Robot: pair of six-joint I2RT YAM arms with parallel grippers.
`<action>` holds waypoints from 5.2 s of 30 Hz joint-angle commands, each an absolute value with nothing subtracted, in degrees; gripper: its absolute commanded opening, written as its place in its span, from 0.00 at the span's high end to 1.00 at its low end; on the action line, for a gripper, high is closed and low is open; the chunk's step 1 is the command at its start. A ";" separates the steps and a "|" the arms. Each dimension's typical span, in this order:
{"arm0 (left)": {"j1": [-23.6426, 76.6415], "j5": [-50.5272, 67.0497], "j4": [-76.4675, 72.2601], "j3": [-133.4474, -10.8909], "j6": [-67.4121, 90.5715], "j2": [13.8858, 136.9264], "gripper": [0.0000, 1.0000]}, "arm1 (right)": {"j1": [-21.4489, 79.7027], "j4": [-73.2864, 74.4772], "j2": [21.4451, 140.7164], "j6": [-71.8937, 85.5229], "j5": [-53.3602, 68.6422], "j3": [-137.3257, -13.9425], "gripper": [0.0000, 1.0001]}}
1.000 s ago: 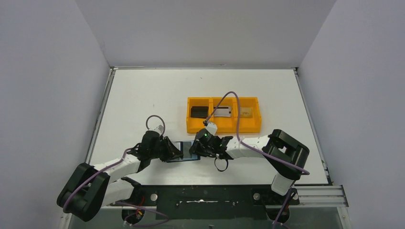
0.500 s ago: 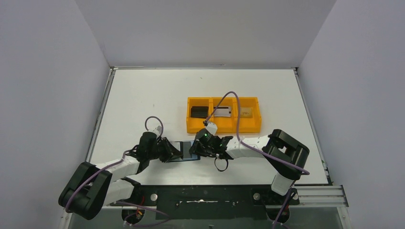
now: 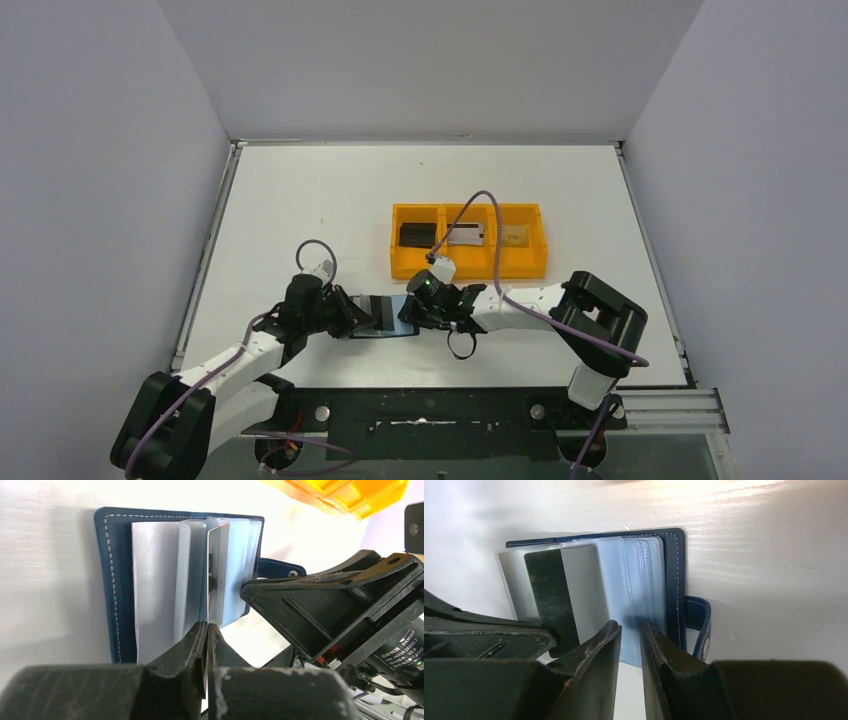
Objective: Take the credit cards out of the card holder
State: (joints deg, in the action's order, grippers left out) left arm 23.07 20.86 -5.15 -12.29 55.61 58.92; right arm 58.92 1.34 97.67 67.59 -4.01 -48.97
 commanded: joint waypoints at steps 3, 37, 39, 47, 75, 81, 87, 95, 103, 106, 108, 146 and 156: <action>22.43 16.59 4.12 -17.83 49.83 56.20 1.00 | 58.97 10.88 97.72 64.96 -8.87 -51.93 0.76; 22.41 13.97 14.12 -24.98 45.64 51.01 1.00 | 59.67 11.33 101.47 63.58 -6.73 -55.17 0.71; 22.41 13.34 15.34 -25.94 45.41 50.04 1.00 | 59.65 11.34 101.62 63.66 -6.77 -55.40 0.71; 22.41 10.45 19.90 -28.78 44.19 46.92 1.00 | 59.56 11.43 101.64 63.79 -6.86 -56.01 0.71; 22.41 11.76 15.97 -26.91 45.43 37.02 1.00 | 59.29 -3.82 85.74 60.40 -7.95 -47.61 0.43; 22.41 14.73 12.25 -25.49 46.70 37.07 1.00 | 59.07 -7.80 85.24 61.10 -6.79 -45.61 0.40; 22.41 17.08 9.76 -23.51 48.06 37.05 1.00 | 59.05 -20.71 82.27 61.25 -6.78 -39.21 0.38; 22.41 22.49 4.07 -20.26 50.37 36.50 1.00 | 58.13 -35.49 79.76 61.35 -5.25 -31.82 0.36; 22.41 28.37 -4.35 -17.51 54.42 37.47 1.00 | 54.10 -49.67 82.48 66.40 5.89 -27.35 0.41; 22.41 30.34 -6.36 -16.85 55.30 38.06 1.00 | 52.87 -55.54 85.29 68.90 9.89 -26.37 0.45; 22.46 30.99 -6.94 -16.61 55.66 38.35 1.00 | 52.57 -59.63 87.08 70.06 11.58 -25.80 0.48; 22.41 30.82 -7.47 -15.53 57.26 38.56 0.85 | 52.23 -59.02 83.45 69.33 9.68 -23.01 0.98; 22.41 29.09 -3.89 -17.03 55.13 39.96 0.65 | 52.27 -54.06 81.99 68.87 7.90 -23.35 1.00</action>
State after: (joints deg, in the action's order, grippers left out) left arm 22.59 30.61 -3.73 -14.79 56.75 39.83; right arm 52.53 -54.81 84.79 70.50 10.68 -22.96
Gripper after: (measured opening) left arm 0.304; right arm 0.034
